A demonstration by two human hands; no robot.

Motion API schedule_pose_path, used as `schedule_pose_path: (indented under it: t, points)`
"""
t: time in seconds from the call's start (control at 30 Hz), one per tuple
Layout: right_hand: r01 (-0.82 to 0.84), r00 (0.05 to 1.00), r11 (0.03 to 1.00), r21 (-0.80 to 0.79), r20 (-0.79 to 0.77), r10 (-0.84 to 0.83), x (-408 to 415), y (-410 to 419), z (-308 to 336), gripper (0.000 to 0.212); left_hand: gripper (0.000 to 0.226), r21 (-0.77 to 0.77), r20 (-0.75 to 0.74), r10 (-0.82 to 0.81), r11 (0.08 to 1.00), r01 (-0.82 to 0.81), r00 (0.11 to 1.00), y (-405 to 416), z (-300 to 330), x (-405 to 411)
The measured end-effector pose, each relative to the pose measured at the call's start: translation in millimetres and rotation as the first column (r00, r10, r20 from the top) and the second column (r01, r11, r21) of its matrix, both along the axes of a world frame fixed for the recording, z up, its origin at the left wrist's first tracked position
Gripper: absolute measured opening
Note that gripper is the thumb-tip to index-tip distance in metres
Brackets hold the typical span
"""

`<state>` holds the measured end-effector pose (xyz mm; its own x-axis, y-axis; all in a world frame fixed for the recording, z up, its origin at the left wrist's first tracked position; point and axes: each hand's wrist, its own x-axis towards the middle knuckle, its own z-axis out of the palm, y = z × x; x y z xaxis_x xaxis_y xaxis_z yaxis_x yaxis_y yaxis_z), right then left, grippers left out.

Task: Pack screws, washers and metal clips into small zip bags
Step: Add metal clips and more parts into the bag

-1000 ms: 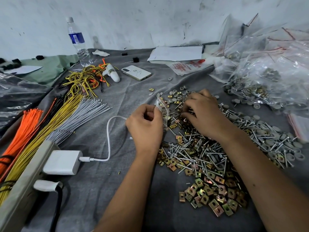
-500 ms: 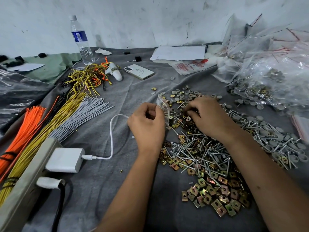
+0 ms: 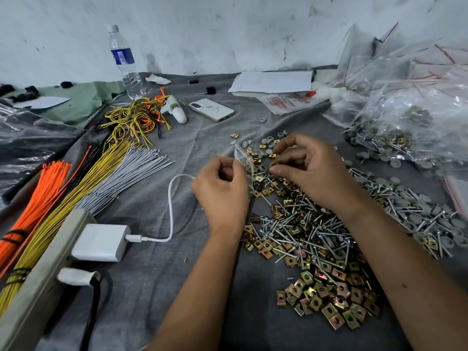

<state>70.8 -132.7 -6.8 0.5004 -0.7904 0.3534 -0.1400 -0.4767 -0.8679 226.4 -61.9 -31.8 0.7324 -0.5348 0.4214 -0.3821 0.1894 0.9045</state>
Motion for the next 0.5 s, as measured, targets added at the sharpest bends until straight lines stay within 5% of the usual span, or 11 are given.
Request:
schedule_pose_path:
  t: [0.3,0.5]
  points:
    - [0.020,1.000,0.970,-0.242,0.009,-0.018,4.5,5.4,0.6,0.016,0.019,0.063,0.101,-0.202,0.978,0.196,0.974,-1.9,-1.8,-4.5]
    - [-0.015,0.988,0.959,-0.283,-0.153,-0.030,9.3,4.0,-3.5,0.017,0.012,0.022,-0.086,-0.232,0.972,0.235,0.969,-3.9,-2.0,-1.8]
